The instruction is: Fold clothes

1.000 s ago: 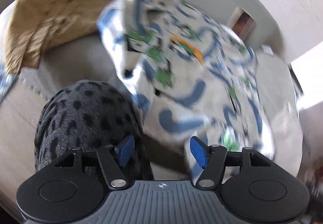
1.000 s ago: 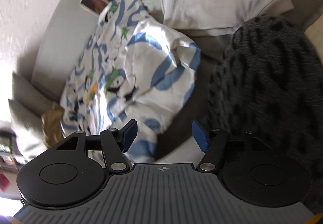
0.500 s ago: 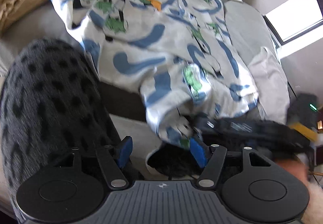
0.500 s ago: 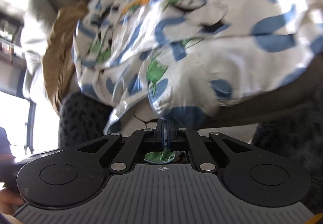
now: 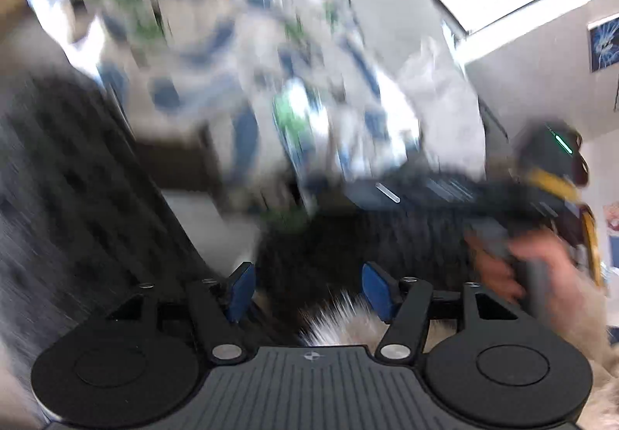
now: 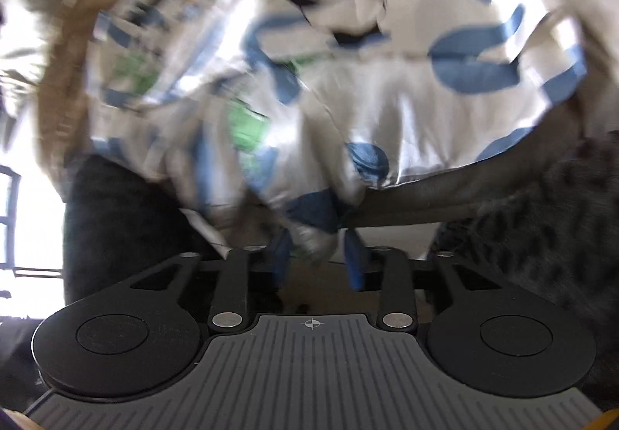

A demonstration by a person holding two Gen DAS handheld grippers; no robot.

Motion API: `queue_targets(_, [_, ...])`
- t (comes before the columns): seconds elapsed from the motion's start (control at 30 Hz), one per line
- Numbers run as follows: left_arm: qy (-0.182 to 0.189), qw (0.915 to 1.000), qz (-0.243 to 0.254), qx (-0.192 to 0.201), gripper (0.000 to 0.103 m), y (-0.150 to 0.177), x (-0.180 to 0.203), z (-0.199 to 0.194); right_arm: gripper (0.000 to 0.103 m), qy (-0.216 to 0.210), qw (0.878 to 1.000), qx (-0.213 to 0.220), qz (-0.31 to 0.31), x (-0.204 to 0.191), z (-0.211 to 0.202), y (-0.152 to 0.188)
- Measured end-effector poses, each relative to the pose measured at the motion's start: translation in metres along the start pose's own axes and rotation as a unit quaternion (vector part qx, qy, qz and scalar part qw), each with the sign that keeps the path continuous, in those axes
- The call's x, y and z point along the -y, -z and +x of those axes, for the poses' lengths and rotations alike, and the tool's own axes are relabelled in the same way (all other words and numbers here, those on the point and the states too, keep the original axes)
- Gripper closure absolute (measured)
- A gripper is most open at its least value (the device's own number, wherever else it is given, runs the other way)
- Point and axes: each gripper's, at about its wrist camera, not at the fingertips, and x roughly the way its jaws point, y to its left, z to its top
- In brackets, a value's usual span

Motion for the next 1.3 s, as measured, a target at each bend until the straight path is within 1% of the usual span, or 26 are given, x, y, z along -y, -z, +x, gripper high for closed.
queue_targets(0.07, [-0.03,0.9984,-0.007,0.047,0.042,-0.014,-0.01,-0.017,0.058,-0.044,0.998,0.027,-0.02,-0.005,-0.036,0.002])
queue_targets(0.1, [-0.044,0.9965,-0.017,0.068,0.042,-0.02,-0.017,-0.023,0.053,-0.07,0.996,0.045,-0.03,-0.008,-0.053,0.002])
queue_targets(0.13, [-0.055,0.9941,-0.033,0.088,0.042,-0.025,-0.025,-0.028,0.05,-0.093,0.992,0.069,-0.04,-0.012,-0.069,0.0])
queue_targets(0.17, [-0.062,0.9908,-0.055,0.107,0.042,-0.032,-0.033,-0.034,0.049,-0.111,0.988,0.095,-0.049,-0.016,-0.083,-0.002])
queue_targets(0.2, [-0.068,0.9869,-0.075,0.126,0.042,-0.037,-0.042,-0.039,0.049,-0.119,0.984,0.121,-0.058,-0.021,-0.094,-0.005])
queue_targets(0.3, [-0.08,0.9728,-0.124,0.179,0.042,-0.052,-0.066,-0.054,0.049,-0.1,0.97,0.205,-0.088,-0.043,-0.115,-0.017])
queue_targets(0.4, [-0.108,0.956,-0.144,0.232,0.038,-0.079,-0.086,-0.075,0.049,-0.065,0.951,0.284,-0.107,-0.056,-0.139,-0.025])
queue_targets(0.47, [-0.115,0.9461,-0.154,0.261,0.037,-0.102,-0.1,-0.09,0.049,-0.058,0.936,0.332,-0.105,-0.06,-0.157,-0.031])
queue_targets(0.53, [-0.128,0.9423,-0.146,0.273,0.036,-0.132,-0.11,-0.097,0.049,-0.053,0.917,0.384,-0.095,-0.06,-0.18,-0.036])
queue_targets(0.57, [-0.137,0.9409,-0.139,0.277,0.036,-0.148,-0.114,-0.099,0.049,-0.048,0.905,0.412,-0.089,-0.059,-0.191,-0.037])
queue_targets(0.6, [-0.151,0.94,-0.129,0.278,0.035,-0.164,-0.116,-0.1,0.045,-0.04,0.891,0.445,-0.083,-0.059,-0.202,-0.037])
queue_targets(0.63, [-0.172,0.9396,-0.11,0.275,0.035,-0.181,-0.118,-0.098,0.036,-0.025,0.874,0.48,-0.076,-0.059,-0.212,-0.036])
queue_targets(0.67, [-0.193,0.9389,-0.091,0.27,0.034,-0.198,-0.12,-0.095,0.031,-0.003,0.86,0.506,-0.069,-0.061,-0.219,-0.036])
queue_targets(0.7, [-0.213,0.9382,-0.073,0.263,0.033,-0.215,-0.124,-0.088,0.021,0.023,0.849,0.523,-0.064,-0.063,-0.222,-0.039])
queue_targets(0.73, [-0.229,0.9378,-0.062,0.253,0.033,-0.233,-0.129,-0.078,0.017,0.048,0.838,0.54,-0.059,-0.066,-0.226,-0.041])
queue_targets(0.77, [-0.243,0.9384,-0.054,0.239,0.032,-0.252,-0.133,-0.068,0.017,0.063,0.834,0.546,-0.052,-0.068,-0.227,-0.045])
queue_targets(0.87, [-0.286,0.9395,-0.023,0.188,0.03,-0.301,-0.14,-0.031,0.015,0.058,0.85,0.523,-0.024,-0.073,-0.221,-0.066])
queue_targets(0.93, [-0.307,0.9392,-0.005,0.153,0.03,-0.33,-0.146,-0.007,0.012,0.035,0.866,0.499,-0.005,-0.078,-0.211,-0.082])
queue_targets(0.97, [-0.303,0.9422,-0.004,0.142,0.03,-0.339,-0.152,0.002,0.012,0.021,0.873,0.487,-0.001,-0.082,-0.205,-0.09])
queue_targets(1.03, [-0.294,0.9483,-0.002,0.121,0.03,-0.356,-0.165,0.02,0.012,-0.003,0.882,0.47,0.002,-0.092,-0.188,-0.103])
queue_targets(1.07, [-0.283,0.9523,-0.001,0.114,0.03,-0.364,-0.171,0.028,0.012,-0.012,0.884,0.467,0.001,-0.096,-0.181,-0.109])
queue_targets(1.1, [-0.272,0.9562,0.0,0.107,0.03,-0.371,-0.178,0.035,0.012,-0.015,0.883,0.47,-0.003,-0.1,-0.175,-0.114])
queue_targets(1.13, [-0.268,0.9577,0.004,0.105,0.031,-0.378,-0.183,0.041,0.012,-0.019,0.881,0.473,-0.008,-0.103,-0.17,-0.118])
queue_targets(1.23, [-0.287,0.9504,0.035,0.114,0.032,-0.394,-0.19,0.055,0.012,-0.006,0.87,0.492,-0.025,-0.111,-0.16,-0.134])
queue_targets(1.27, [-0.289,0.9495,0.044,0.113,0.033,-0.399,-0.192,0.06,0.011,-0.002,0.867,0.497,-0.03,-0.112,-0.16,-0.14])
queue_targets(1.3, [-0.287,0.9504,0.049,0.108,0.034,-0.403,-0.195,0.065,0.011,0.0,0.866,0.499,-0.034,-0.111,-0.161,-0.146])
